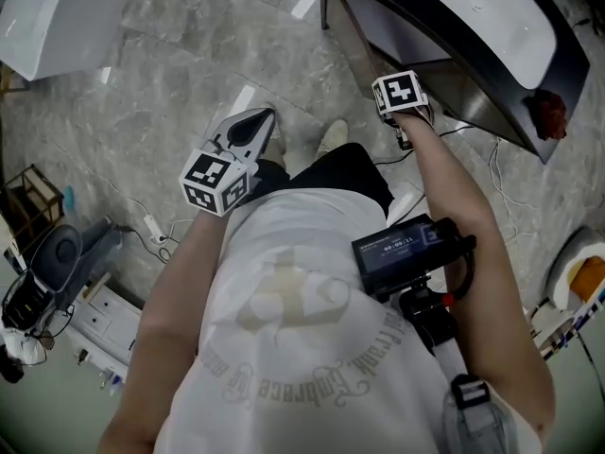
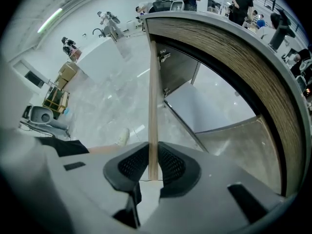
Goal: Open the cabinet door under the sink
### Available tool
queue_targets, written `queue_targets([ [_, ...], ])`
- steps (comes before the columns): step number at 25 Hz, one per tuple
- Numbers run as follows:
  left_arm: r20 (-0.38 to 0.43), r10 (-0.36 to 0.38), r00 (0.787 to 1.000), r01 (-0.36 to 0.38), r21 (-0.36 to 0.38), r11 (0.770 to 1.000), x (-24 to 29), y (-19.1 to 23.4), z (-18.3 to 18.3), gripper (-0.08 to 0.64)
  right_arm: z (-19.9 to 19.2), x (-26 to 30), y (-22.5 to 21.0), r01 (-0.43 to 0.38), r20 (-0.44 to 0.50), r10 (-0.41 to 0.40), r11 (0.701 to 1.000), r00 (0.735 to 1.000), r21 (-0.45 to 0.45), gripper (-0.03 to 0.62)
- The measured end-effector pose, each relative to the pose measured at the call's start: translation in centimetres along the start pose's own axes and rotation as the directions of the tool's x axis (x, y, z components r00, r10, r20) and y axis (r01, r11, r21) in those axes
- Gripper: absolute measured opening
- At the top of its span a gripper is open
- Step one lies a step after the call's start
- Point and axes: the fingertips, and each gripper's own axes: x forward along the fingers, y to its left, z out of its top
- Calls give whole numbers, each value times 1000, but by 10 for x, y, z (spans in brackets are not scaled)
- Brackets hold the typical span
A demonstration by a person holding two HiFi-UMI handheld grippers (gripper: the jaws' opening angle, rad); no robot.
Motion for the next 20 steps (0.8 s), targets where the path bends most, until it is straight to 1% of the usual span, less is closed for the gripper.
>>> queue_targets([
  [4, -4, -11, 1000, 11, -1, 1000, -2, 9, -1, 11, 2, 3, 16, -16, 5, 16, 999, 1000, 32, 64],
  [7, -6, -17, 1000, 17, -4, 1000, -6, 14, -1, 10, 1, 6, 29, -30, 9, 30, 997, 1000, 74, 66],
  [11, -3, -12, 1000, 12, -13, 1000, -15, 29, -1, 11, 3, 9, 45, -16, 9, 15, 991, 1000, 134, 65],
  [17, -3, -23, 1000, 23, -22, 1000, -33, 44, -6, 11, 7, 15, 76, -50, 19, 47, 975, 999, 217, 66],
  [20, -5, -31, 1000, 31, -24, 999, -38, 50, -10, 10, 10, 18, 92, -84, 36, 78, 960, 996, 266, 67],
])
